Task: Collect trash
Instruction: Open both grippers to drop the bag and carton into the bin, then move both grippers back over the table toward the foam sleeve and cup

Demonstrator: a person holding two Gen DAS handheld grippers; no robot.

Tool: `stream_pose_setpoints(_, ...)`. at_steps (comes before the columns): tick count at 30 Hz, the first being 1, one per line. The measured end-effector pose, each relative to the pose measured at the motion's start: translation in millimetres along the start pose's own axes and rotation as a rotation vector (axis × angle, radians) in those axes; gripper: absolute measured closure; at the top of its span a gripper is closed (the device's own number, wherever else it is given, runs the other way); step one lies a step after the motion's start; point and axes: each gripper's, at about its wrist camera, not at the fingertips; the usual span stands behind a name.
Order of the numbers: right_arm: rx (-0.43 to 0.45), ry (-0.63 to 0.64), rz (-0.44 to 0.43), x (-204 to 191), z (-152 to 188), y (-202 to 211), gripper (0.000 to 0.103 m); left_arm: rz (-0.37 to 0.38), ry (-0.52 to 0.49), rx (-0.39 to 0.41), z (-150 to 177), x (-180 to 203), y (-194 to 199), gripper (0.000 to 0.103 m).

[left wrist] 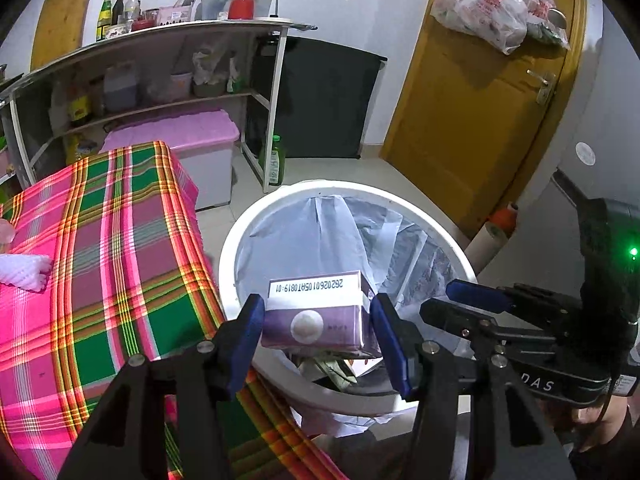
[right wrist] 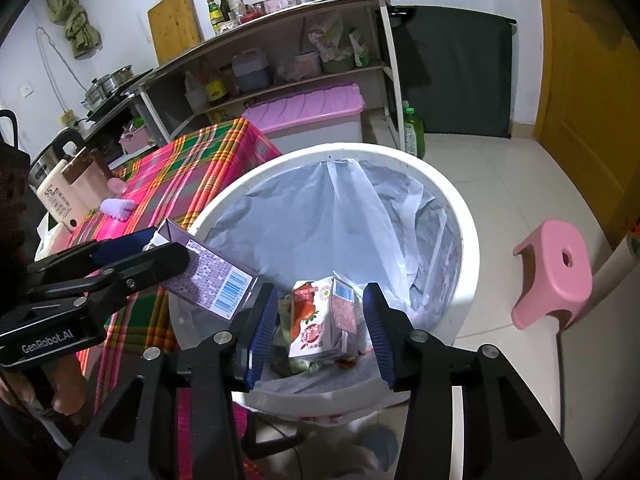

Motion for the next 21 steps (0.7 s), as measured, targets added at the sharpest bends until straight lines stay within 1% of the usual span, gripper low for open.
stream_pose_setpoints(4,0.009,0.005,-0.002,-2,1,4,0.057,0.009,0.002,0.012,-1,0,4,0.045)
stream_pose_setpoints(8,0.019,0.007,-0.001,-5,1,9,0.057,0.017,-0.001,0.034,-1,1,9,0.04)
stream_pose_setpoints(14,0.036,0.018,-0.001,-9,0,17,0.057,0.018,0.005,0.043,-1,1,16,0.039)
stream_pose_setpoints(21,0.061,0.05,-0.008,-23,-1,30,0.057,0.018,0.05,0.067,4,-9,31,0.039)
Point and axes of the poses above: each gripper's, at about its wrist camera, not at the fingertips, and y roughly against the way its jaws point, x to its right, z to its underside, and after that the axes turned 1 degree about -z, right-handed
